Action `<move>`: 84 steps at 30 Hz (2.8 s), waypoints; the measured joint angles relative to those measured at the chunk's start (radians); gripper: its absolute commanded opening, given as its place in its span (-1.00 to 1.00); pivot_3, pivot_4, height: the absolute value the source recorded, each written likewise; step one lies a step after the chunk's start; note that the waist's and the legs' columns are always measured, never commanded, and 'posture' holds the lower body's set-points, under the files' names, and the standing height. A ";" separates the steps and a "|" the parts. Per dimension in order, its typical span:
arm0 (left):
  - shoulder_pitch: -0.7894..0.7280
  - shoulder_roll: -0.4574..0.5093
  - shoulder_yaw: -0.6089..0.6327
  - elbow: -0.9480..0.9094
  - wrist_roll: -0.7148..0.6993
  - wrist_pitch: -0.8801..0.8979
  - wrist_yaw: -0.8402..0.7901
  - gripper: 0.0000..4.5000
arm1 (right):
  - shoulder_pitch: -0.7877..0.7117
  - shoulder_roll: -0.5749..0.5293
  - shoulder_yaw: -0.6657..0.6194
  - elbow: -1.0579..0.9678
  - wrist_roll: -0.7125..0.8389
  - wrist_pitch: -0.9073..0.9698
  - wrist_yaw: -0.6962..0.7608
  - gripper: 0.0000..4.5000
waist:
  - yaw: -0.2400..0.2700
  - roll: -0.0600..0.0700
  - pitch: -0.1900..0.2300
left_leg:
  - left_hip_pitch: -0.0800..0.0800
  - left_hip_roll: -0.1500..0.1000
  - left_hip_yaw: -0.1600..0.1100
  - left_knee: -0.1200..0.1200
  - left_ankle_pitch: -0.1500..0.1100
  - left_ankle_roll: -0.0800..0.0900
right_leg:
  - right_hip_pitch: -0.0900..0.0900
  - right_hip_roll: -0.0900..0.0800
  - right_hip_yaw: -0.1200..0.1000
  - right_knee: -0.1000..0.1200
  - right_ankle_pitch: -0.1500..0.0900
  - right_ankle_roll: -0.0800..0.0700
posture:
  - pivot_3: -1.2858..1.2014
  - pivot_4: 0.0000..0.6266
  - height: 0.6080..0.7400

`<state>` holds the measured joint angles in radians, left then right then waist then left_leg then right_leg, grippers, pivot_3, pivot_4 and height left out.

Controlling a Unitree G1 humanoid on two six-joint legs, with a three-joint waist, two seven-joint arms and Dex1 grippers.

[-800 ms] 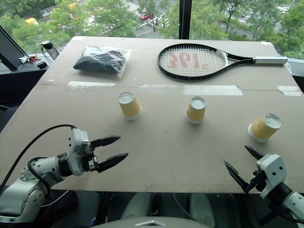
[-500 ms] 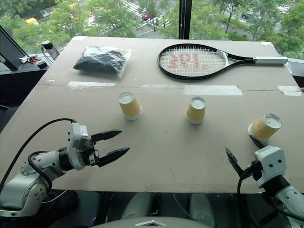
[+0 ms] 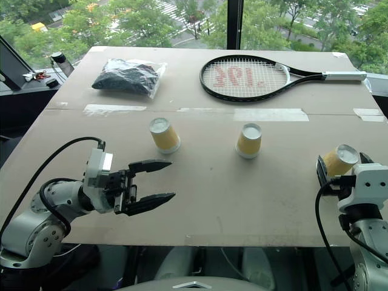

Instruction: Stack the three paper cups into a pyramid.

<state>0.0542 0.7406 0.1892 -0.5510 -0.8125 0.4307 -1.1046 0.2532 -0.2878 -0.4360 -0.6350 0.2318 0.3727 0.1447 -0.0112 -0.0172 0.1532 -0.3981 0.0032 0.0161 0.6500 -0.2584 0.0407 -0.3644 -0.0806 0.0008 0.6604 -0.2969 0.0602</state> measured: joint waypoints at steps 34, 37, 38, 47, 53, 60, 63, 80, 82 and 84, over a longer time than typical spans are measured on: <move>0.030 -0.052 0.002 0.033 0.038 -0.073 0.052 1.00 | 0.004 -0.208 -0.050 -0.112 0.292 0.286 0.182 -0.03 | -0.003 0.004 0.001 | 0.000 0.002 0.001 -0.001 0.000 0.001 | 0.000 0.009 0.004 0.000 0.000 0.000 | 0.03 -0.52 1.00; 0.061 -0.070 0.003 0.076 0.057 -0.126 0.002 1.00 | 0.034 -0.297 0.014 -0.255 0.417 0.325 0.294 -0.03 | -0.005 0.003 0.001 | 0.001 0.002 0.000 0.000 0.000 0.001 | 0.000 0.009 0.003 0.000 0.000 0.000 | 0.03 -0.52 1.00; 0.071 -0.066 0.007 0.084 0.057 -0.130 -0.013 1.00 | 0.014 -0.311 0.053 -0.275 0.430 0.333 0.304 -0.03 | -0.005 0.002 0.000 | 0.001 0.002 0.000 0.000 0.000 0.001 | 0.000 0.009 0.003 0.001 0.000 0.000 | 0.03 -0.52 1.00; 0.148 -0.015 0.105 0.098 0.015 -0.093 -0.069 1.00 | -0.263 -0.293 0.396 -0.206 0.356 0.356 0.269 -0.03 | 0.016 0.000 0.001 | -0.003 0.002 -0.002 0.001 -0.001 0.001 | -0.001 0.004 0.000 -0.003 0.000 0.000 | 0.03 -0.52 1.00; 0.200 -0.014 0.152 0.088 0.001 -0.082 -0.065 1.00 | -0.372 -0.273 0.531 -0.123 0.262 0.305 0.291 -0.03 | 0.000 0.000 0.001 | -0.002 0.001 -0.002 0.000 -0.001 0.001 | -0.001 0.003 -0.001 -0.002 0.000 0.000 | 0.03 -0.52 1.00; 0.239 -0.014 0.203 0.080 -0.017 -0.068 -0.055 1.00 | -0.572 -0.170 0.709 0.071 0.124 0.274 0.299 -0.03 | -0.001 0.000 0.002 | -0.002 0.001 -0.002 0.000 -0.001 0.001 | -0.001 0.003 -0.002 -0.002 0.000 0.000 | 0.03 -0.52 1.00; 0.255 -0.014 0.217 0.074 -0.021 -0.064 -0.049 1.00 | -0.629 -0.122 0.744 0.122 0.096 0.271 0.305 -0.03 | -0.002 0.000 0.002 | -0.002 0.001 -0.003 0.000 -0.001 0.001 | -0.002 0.002 -0.002 -0.002 0.000 0.000 | 0.03 -0.52 1.00; 0.344 -0.017 0.303 0.034 -0.056 -0.049 -0.025 1.00 | -0.799 0.061 0.821 0.538 -0.054 0.124 0.359 0.79 | -0.008 0.000 0.002 | -0.002 0.001 -0.001 -0.001 -0.001 0.000 | -0.005 0.001 -0.001 -0.001 0.000 -0.001 | 0.03 -0.52 1.00; 0.362 -0.021 0.325 0.032 -0.056 -0.051 -0.025 1.00 | -0.806 0.061 0.814 0.561 -0.060 0.106 0.377 0.98 | -0.009 0.000 0.002 | -0.002 0.001 -0.001 -0.001 -0.001 0.000 | -0.005 0.001 -0.001 -0.001 0.000 -0.001 | 0.03 -0.52 1.00; 0.367 -0.028 0.339 0.032 -0.056 -0.055 -0.027 1.00 | -0.814 0.057 0.804 0.564 -0.062 0.098 0.389 0.98 | -0.009 0.000 0.002 | -0.002 0.001 -0.001 -0.001 -0.001 0.000 | -0.005 0.001 -0.001 0.000 0.000 -0.001 | 0.03 -0.52 1.00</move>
<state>0.4214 0.7131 0.5280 -0.5190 -0.8686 0.3755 -1.1321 -0.5603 -0.2310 0.3682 -0.0709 0.1699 0.4710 0.5338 -0.0201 -0.0169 0.1552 -0.4005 0.0042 0.0150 0.6488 -0.2590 0.0406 -0.3693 -0.0795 0.0001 0.6600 -0.2966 0.0595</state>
